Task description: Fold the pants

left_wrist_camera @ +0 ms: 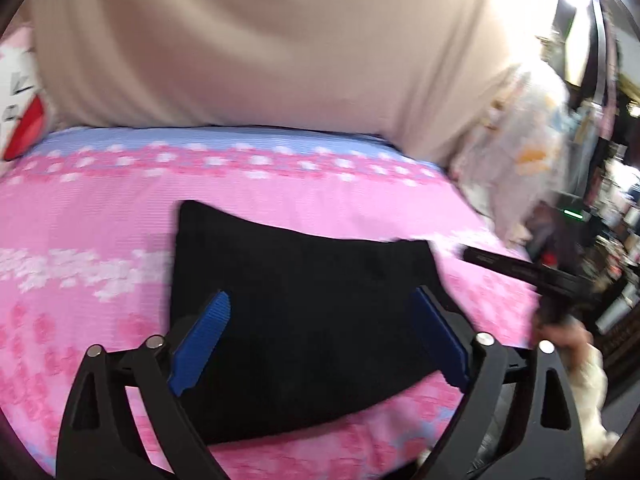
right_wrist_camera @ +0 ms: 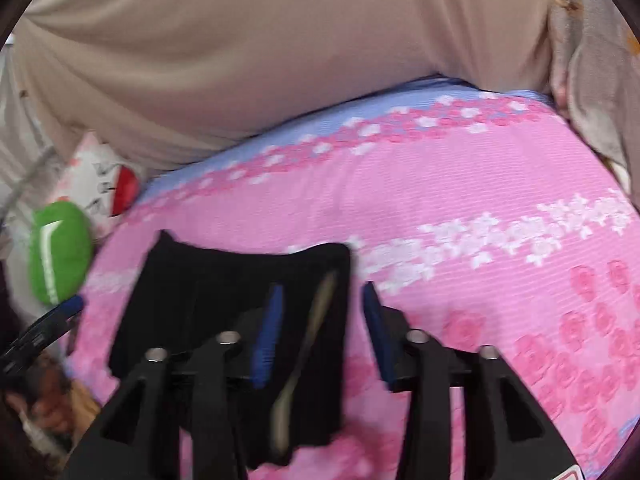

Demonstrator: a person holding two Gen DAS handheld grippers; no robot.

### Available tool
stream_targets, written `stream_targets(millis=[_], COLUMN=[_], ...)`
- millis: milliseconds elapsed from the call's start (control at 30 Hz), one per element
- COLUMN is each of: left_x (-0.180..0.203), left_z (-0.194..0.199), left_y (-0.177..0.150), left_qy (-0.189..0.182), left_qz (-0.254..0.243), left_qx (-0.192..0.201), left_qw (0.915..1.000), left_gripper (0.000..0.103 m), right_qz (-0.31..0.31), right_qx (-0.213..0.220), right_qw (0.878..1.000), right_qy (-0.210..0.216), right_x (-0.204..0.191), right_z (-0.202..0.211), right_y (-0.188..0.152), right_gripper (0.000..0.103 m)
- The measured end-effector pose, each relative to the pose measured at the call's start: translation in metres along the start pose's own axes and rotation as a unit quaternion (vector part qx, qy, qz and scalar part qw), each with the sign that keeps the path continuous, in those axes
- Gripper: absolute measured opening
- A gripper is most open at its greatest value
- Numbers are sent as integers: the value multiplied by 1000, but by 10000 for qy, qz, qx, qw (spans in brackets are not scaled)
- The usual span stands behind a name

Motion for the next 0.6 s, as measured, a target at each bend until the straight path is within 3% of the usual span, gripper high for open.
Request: stream_targets(millis=[100, 133, 200, 233, 267, 300, 367, 500, 567, 600], left_x=[-27, -34, -43, -45, -47, -47, -48, -49, -50, -48], left_z=[-1, -3, -7, -10, -12, -14, -16, -18, -24, -30], left_y=[-9, -12, -19, -20, -23, -24, -24, -21, -26, -30], left_qy=[540, 686, 963, 1044, 1121, 1152, 1166, 1400, 1543, 1556], left_qz=[192, 241, 261, 246, 227, 217, 208, 120, 72, 26], left_qx=[-103, -161, -212, -261, -316, -334, -359, -334, -403, -459], left_qw=[9983, 9972, 9948, 9939, 9929, 9925, 9923, 9895, 9872, 9868], left_gripper=[91, 91, 91, 91, 91, 91, 91, 92, 92, 92], right_qz=[-128, -219, -103, -55, 5, 142, 165, 857, 814, 752], right_qx=[-419, -547, -651, -704, -672, -703, -583, 417, 283, 96], right_qw=[9977, 9968, 9976, 9975, 9976, 9973, 9981, 9943, 9952, 9971], right_qy=[512, 542, 195, 1, -164, -183, 117, 476, 463, 100], right_x=[-24, -28, -28, -28, -28, -34, -49, -103, -97, -76], right_z=[-13, -19, -39, -49, -56, -63, -57, 0, -6, -28], right_y=[-16, -22, -34, -36, -35, -32, -14, 42, 44, 36], right_gripper=[60, 60, 60, 50, 32, 7, 6, 5, 8, 16])
Point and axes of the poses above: each gripper's, at about its wrist camera, not at the fingertips, and z roughly against the way its jaws point, x to its right, y to its top, the point moved 8 cm from there along -z, roughly the way its jaws point, and after that the axes turned 11 degrees about -z, right-handed, at the moved point
